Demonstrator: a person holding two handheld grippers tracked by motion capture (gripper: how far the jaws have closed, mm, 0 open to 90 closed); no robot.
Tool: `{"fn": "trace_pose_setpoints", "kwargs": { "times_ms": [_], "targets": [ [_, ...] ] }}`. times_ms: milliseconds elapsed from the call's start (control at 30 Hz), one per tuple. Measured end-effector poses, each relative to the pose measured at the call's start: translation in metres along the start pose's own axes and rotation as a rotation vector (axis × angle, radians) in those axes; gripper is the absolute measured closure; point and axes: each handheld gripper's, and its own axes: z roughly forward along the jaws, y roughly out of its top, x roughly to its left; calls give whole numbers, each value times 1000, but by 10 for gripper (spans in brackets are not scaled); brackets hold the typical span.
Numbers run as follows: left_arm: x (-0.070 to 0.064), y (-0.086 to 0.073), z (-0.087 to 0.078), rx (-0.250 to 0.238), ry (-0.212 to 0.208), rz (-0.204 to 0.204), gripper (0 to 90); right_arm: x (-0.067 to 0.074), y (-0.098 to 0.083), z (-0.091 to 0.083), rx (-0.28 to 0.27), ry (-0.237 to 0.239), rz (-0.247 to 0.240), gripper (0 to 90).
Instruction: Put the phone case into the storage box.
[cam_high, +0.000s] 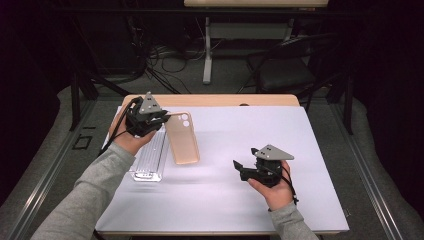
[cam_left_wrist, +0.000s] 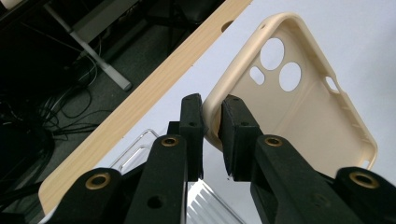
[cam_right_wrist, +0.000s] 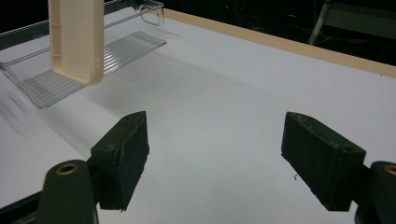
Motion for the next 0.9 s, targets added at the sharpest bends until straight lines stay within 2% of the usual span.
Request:
{"fn": "trace_pose_setpoints", "kwargs": {
  "times_ms": [133, 233, 433, 600, 900],
  "targets": [
    [4, 3, 0, 5, 3, 7, 799, -1, 0, -1, -1, -8, 5, 215],
    [9, 3, 0, 5, 15, 29, 798, -1, 0, -1, 5, -8, 11, 214],
    [18, 3, -2, -41, 54, 56, 794, -3, 0, -2, 2, -11, 14, 209],
    [25, 3, -3, -44, 91, 91, 794, -3, 0, -2, -2, -13, 18, 192],
    [37, 1, -7, -59, 163, 118, 795, -4, 1, -3, -6, -27, 37, 170]
  ]
}}
